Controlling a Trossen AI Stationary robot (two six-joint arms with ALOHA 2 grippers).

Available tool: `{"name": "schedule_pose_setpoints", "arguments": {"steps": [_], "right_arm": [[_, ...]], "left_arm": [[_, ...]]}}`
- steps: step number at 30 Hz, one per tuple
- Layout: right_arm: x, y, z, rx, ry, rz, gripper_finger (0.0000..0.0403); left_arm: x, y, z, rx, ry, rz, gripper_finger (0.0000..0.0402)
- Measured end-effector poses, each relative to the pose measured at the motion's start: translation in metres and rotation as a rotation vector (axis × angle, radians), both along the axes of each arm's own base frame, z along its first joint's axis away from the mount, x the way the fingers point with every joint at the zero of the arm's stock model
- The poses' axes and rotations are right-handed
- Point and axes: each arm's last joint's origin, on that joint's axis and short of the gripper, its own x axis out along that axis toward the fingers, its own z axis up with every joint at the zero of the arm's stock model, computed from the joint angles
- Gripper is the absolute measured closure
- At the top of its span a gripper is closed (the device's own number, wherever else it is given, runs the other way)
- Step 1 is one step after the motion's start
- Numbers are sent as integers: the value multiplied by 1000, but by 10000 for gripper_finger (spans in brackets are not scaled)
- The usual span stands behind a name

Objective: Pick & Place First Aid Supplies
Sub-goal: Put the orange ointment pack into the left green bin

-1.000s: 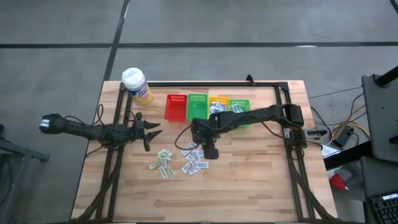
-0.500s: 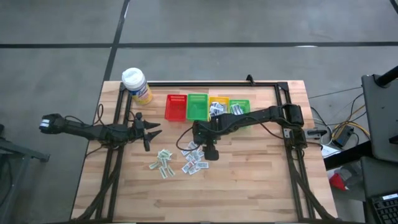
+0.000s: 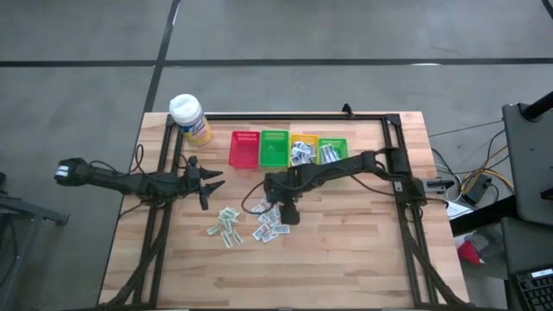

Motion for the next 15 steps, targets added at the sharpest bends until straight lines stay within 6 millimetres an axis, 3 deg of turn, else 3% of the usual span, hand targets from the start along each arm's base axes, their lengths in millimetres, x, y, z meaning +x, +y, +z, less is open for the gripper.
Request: {"name": "schedule_pose_setpoints", "arguments": {"steps": [8, 15], "right_arm": [[-1, 10, -16, -37, 83, 21, 245], [-3, 21, -16, -211, 92, 9, 276]], "left_arm": [[0, 0, 0, 0, 1, 0, 243], [0, 0, -1, 9, 12, -2, 243]]}}
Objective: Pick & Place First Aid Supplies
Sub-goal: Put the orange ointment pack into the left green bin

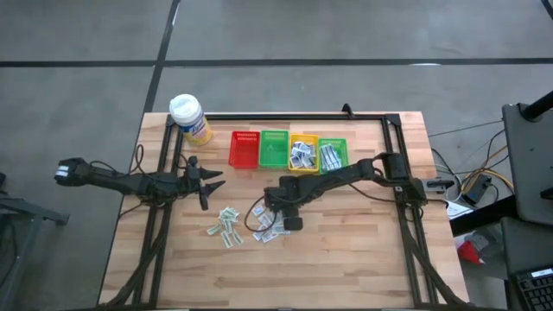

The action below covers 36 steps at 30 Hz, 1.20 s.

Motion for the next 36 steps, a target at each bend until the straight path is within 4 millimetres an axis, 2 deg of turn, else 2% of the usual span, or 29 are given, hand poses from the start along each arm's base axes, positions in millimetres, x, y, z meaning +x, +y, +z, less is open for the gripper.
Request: {"name": "schedule_pose_setpoints", "arguments": {"steps": [13, 22, 28, 36], "right_arm": [[-5, -2, -1, -18, 54, -8, 366], [-6, -2, 1, -20, 77, -11, 394], [-5, -3, 13, -25, 126, -14, 394], [4, -3, 47, -21, 112, 11, 394]], "left_arm": [[0, 0, 0, 0, -1, 0, 243], [0, 0, 0, -1, -2, 0, 243], [0, 0, 0, -1, -2, 0, 243], [0, 0, 0, -1, -3, 0, 243]]}}
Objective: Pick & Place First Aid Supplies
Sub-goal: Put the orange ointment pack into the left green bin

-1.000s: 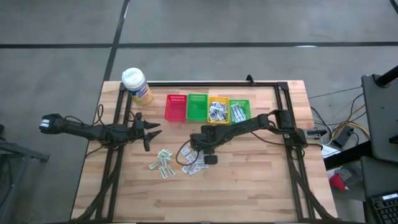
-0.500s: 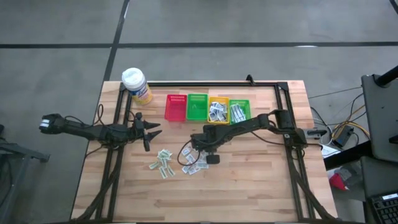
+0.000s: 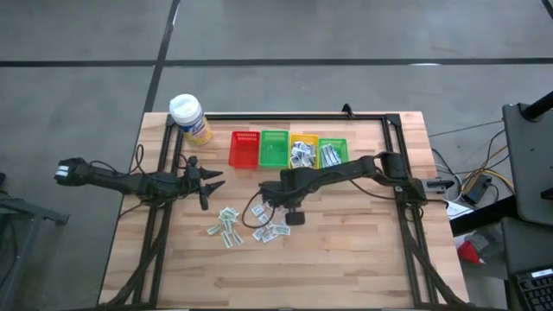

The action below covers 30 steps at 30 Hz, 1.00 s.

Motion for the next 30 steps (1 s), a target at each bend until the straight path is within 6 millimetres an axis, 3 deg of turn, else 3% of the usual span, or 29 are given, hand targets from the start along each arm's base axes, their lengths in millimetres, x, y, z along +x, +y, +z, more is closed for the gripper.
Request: {"name": "schedule_pose_setpoints", "arguments": {"steps": [8, 14, 23, 30], "right_arm": [[15, -3, 40, 179, -107, 163, 394], [23, -22, 70, 231, -207, 186, 394], [26, -72, 98, -77, -292, -24, 394], [21, -111, 98, -257, -277, -188, 394]], "left_arm": [[0, 0, 0, 0, 0, 0, 243], [0, 0, 0, 0, 0, 0, 243], [0, 0, 0, -1, 0, 0, 243], [0, 0, 0, -1, 0, 0, 243]]}}
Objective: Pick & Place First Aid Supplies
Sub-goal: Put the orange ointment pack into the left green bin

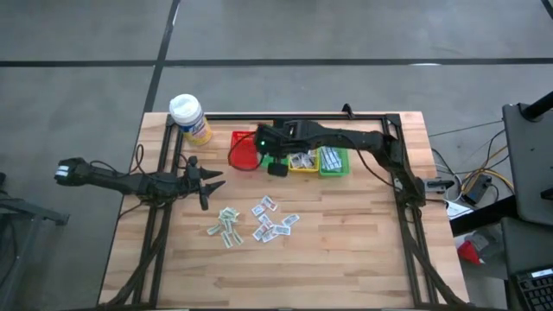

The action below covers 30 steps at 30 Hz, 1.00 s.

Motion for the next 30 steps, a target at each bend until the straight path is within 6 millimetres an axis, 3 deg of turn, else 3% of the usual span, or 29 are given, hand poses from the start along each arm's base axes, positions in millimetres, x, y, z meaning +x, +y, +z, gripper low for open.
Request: {"name": "schedule_pose_setpoints", "arguments": {"steps": [10, 30], "right_arm": [[-8, -30, -24, 26, 45, -90, 394], [-11, -33, -87, 152, 38, -50, 394]], "left_arm": [[0, 0, 0, 0, 0, 0, 243], [0, 0, 0, 0, 0, 0, 243]]}}
